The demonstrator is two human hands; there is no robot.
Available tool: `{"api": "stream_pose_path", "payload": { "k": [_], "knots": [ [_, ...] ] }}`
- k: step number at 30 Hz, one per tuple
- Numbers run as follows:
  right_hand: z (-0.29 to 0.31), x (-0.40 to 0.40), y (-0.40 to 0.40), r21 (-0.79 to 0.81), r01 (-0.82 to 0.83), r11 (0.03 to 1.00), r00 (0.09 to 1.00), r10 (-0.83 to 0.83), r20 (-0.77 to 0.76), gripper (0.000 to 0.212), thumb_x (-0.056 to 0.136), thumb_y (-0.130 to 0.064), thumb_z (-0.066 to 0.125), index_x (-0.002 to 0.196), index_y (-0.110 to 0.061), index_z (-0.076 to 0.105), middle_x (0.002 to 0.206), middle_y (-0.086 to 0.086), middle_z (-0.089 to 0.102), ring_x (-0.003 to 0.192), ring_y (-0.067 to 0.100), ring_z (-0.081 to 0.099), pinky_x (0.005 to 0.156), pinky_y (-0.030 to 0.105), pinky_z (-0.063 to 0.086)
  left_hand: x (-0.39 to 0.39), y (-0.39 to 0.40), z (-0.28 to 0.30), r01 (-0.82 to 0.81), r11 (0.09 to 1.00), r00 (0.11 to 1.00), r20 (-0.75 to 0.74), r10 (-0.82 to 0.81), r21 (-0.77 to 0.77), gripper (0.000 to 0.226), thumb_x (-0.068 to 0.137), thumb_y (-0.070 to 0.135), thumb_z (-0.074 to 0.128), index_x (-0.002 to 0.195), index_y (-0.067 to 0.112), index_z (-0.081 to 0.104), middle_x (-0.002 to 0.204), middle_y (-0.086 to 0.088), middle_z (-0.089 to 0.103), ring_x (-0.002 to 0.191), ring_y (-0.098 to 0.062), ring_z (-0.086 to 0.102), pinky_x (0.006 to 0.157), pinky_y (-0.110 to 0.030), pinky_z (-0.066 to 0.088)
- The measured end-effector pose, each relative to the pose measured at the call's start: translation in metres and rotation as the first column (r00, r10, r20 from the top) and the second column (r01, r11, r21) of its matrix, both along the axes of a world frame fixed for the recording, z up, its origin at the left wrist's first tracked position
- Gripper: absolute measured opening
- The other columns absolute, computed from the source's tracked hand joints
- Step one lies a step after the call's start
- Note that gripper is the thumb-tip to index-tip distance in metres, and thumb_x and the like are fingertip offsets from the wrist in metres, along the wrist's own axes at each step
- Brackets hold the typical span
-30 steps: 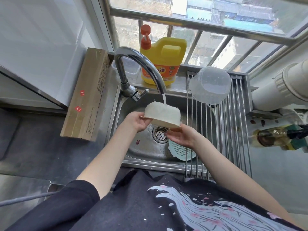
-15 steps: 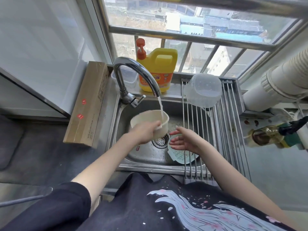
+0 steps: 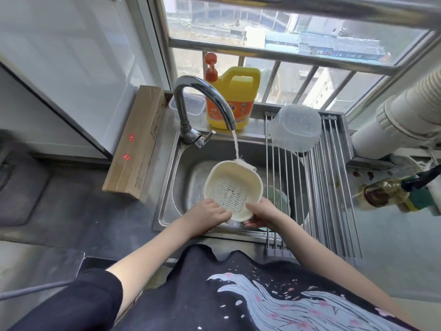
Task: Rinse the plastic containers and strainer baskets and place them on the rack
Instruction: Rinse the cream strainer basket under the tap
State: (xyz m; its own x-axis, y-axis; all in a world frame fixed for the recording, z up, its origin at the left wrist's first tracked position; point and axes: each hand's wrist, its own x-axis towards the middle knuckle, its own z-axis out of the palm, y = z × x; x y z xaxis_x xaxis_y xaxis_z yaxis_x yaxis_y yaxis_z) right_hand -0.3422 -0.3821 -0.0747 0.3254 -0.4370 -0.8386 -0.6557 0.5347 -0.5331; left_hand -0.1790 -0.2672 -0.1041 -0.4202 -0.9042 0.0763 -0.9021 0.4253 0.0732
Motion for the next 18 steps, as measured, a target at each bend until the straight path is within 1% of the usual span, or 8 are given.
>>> {"api": "stream_pose_path", "payload": {
  "k": [3,5,6,8,10,11,13,18],
  "knots": [
    [-0.007,-0.005,0.007,-0.125,0.059,0.990,0.997,-0.051,0.063,0.037,0.099,-0.015,0.041,0.135,-0.016,0.035,0.094,0.019,0.063,0.048,0.022,0.065,0.047,0.035,0.059,-0.001,0.003,-0.005,-0.112,0.959,0.961,-0.216,0.171,0.259,0.015,0.067,0.008,0.061,0.081,0.013,0.061,0.077,-0.003,0.065,0.074,-0.024,0.064,0.065,-0.030,0.052],
    [-0.009,-0.007,0.012,-0.252,0.098,0.963,0.990,-0.069,0.123,0.048,0.098,-0.020,0.045,0.142,-0.031,0.029,0.099,0.012,0.061,0.056,0.028,0.067,0.052,0.042,0.059,-0.010,0.004,0.008,-0.243,0.807,0.778,-0.388,0.493,0.538,0.028,0.079,0.019,0.060,0.106,0.014,0.063,0.104,-0.002,0.066,0.099,-0.020,0.061,0.084,-0.030,0.050],
    [-0.007,-0.008,0.014,-0.330,0.101,0.939,0.989,-0.057,0.139,0.051,0.099,-0.021,0.046,0.142,-0.039,0.026,0.099,0.008,0.060,0.061,0.029,0.068,0.052,0.043,0.059,-0.015,0.001,0.019,-0.249,0.678,0.577,-0.457,0.677,0.691,0.033,0.084,0.020,0.061,0.116,0.015,0.060,0.112,-0.002,0.063,0.105,-0.017,0.058,0.088,-0.024,0.048],
    [-0.005,-0.007,0.016,-0.526,0.069,0.848,0.985,0.024,0.168,0.056,0.099,-0.021,0.045,0.142,-0.049,0.023,0.099,0.003,0.061,0.071,0.026,0.067,0.053,0.041,0.059,-0.019,-0.009,0.039,0.005,0.524,-0.016,-0.524,0.851,0.852,0.032,0.091,0.018,0.057,0.123,0.012,0.054,0.115,-0.010,0.060,0.107,-0.023,0.058,0.084,-0.017,0.049],
    [-0.001,-0.009,0.016,-0.716,0.036,0.698,0.981,0.112,0.158,0.063,0.097,-0.015,0.045,0.143,-0.050,0.020,0.101,0.005,0.061,0.075,0.021,0.063,0.058,0.036,0.055,-0.010,-0.015,0.057,0.314,0.546,-0.508,-0.348,0.788,0.777,0.045,0.089,0.037,0.053,0.120,0.005,0.055,0.119,-0.020,0.060,0.107,-0.033,0.058,0.093,-0.032,0.048],
    [0.000,-0.010,0.015,-0.784,0.027,0.620,0.979,0.141,0.145,0.068,0.096,-0.010,0.046,0.143,-0.049,0.018,0.104,0.007,0.060,0.076,0.020,0.061,0.060,0.032,0.050,-0.005,-0.016,0.062,0.392,0.584,-0.632,-0.252,0.733,0.711,0.062,0.084,0.052,0.050,0.117,0.001,0.058,0.120,-0.022,0.060,0.111,-0.037,0.056,0.100,-0.041,0.044],
    [0.006,-0.010,0.013,-0.862,0.017,0.507,0.976,0.180,0.125,0.078,0.092,0.000,0.046,0.140,-0.052,0.013,0.110,0.008,0.053,0.080,0.022,0.057,0.064,0.034,0.047,0.002,-0.016,0.070,0.452,0.656,-0.736,-0.162,0.657,0.604,0.080,0.075,0.066,0.049,0.119,-0.001,0.058,0.119,-0.022,0.060,0.114,-0.037,0.055,0.103,-0.049,0.041],
    [0.011,-0.007,0.009,-0.950,-0.006,0.311,0.949,0.300,0.092,0.088,0.085,0.009,0.052,0.133,-0.054,0.015,0.128,0.014,0.033,0.094,0.021,0.048,0.070,0.035,0.049,0.002,-0.028,0.067,0.301,0.636,-0.911,0.017,0.412,0.711,0.047,0.090,0.035,0.056,0.128,0.007,0.053,0.106,-0.016,0.066,0.093,-0.029,0.065,0.066,-0.042,0.060]
  ]
}}
